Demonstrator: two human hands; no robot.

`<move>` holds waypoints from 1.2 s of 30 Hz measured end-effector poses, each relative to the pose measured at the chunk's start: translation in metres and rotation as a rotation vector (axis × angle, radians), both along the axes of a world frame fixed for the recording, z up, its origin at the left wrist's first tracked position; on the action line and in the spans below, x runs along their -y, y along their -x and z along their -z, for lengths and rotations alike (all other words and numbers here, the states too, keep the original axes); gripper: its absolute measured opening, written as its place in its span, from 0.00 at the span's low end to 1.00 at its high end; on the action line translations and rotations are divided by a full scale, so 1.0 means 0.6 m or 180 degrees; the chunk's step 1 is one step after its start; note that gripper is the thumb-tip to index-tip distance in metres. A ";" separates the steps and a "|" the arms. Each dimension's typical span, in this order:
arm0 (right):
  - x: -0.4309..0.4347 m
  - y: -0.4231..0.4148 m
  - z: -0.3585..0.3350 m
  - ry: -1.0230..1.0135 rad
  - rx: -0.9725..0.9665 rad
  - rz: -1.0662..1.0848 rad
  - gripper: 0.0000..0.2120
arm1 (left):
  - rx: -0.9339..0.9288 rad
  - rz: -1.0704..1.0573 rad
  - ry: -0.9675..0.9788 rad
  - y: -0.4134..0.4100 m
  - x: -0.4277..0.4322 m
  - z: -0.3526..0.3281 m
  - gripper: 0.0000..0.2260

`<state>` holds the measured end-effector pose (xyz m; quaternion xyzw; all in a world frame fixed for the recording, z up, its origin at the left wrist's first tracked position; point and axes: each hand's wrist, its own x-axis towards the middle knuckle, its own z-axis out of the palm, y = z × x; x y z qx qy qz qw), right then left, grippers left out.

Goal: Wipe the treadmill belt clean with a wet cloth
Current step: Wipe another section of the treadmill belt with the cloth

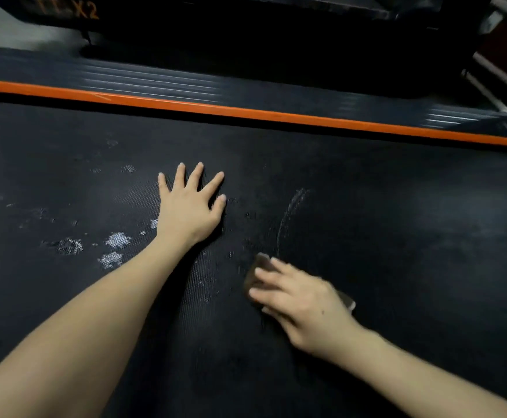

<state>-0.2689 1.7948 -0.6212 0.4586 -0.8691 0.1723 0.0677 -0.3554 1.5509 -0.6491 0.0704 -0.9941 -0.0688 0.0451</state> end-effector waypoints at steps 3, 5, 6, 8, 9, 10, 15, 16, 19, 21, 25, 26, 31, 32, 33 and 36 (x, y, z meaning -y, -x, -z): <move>-0.015 0.033 -0.001 0.0011 -0.0009 0.0340 0.13 | 0.0041 0.0030 -0.0094 -0.003 0.002 -0.009 0.23; -0.004 0.031 0.007 0.0064 0.0022 0.0622 0.13 | -0.0011 0.0037 -0.0262 -0.018 -0.002 -0.018 0.23; 0.001 0.027 0.012 0.0097 0.0044 0.0691 0.12 | -0.0065 0.0021 -0.0373 -0.032 -0.006 -0.024 0.23; 0.001 0.024 0.015 0.0058 0.0039 0.0702 0.10 | -0.0106 0.0074 -0.0474 -0.077 -0.018 -0.036 0.22; -0.002 0.030 0.012 0.0033 0.0008 0.0727 0.10 | -0.0119 0.0169 -0.0452 -0.106 -0.024 -0.039 0.22; -0.004 0.039 0.007 0.0044 0.0026 0.0859 0.11 | -0.0132 0.0276 -0.0420 -0.138 -0.029 -0.041 0.22; 0.022 0.028 -0.003 0.0463 0.0323 0.2119 0.10 | 0.0091 0.0464 -0.0147 -0.277 -0.025 -0.030 0.26; 0.038 -0.005 0.002 0.0518 0.0237 0.1954 0.09 | 0.0167 0.0468 -0.0086 -0.293 -0.024 -0.022 0.26; 0.067 -0.139 0.003 0.0408 0.0279 0.1031 0.10 | 0.0248 0.0465 0.0002 -0.318 -0.023 -0.005 0.26; 0.031 -0.172 -0.007 0.0120 0.0330 0.0736 0.11 | 0.0235 0.0446 0.0032 -0.322 -0.020 -0.003 0.26; -0.128 -0.177 -0.010 0.0147 0.0311 0.1935 0.12 | 0.0166 0.0443 0.0027 -0.331 -0.018 -0.005 0.27; -0.158 -0.181 -0.018 0.0182 0.0516 0.2427 0.11 | 0.0146 0.0430 0.0023 -0.333 -0.019 -0.005 0.27; -0.053 -0.204 -0.016 0.0249 0.0726 0.2610 0.11 | 0.0154 0.0421 0.0011 -0.334 -0.019 -0.001 0.29; -0.015 -0.212 -0.010 0.0251 0.0726 0.2260 0.11 | 0.0138 0.0430 0.0006 -0.334 -0.018 0.000 0.28; 0.014 -0.225 -0.006 0.0228 0.0788 0.1935 0.11 | 0.0120 0.0444 0.0000 -0.334 -0.017 0.000 0.28; 0.011 -0.229 -0.021 0.0055 0.1108 0.1341 0.12 | 0.0070 0.0456 -0.0005 -0.334 -0.015 0.000 0.28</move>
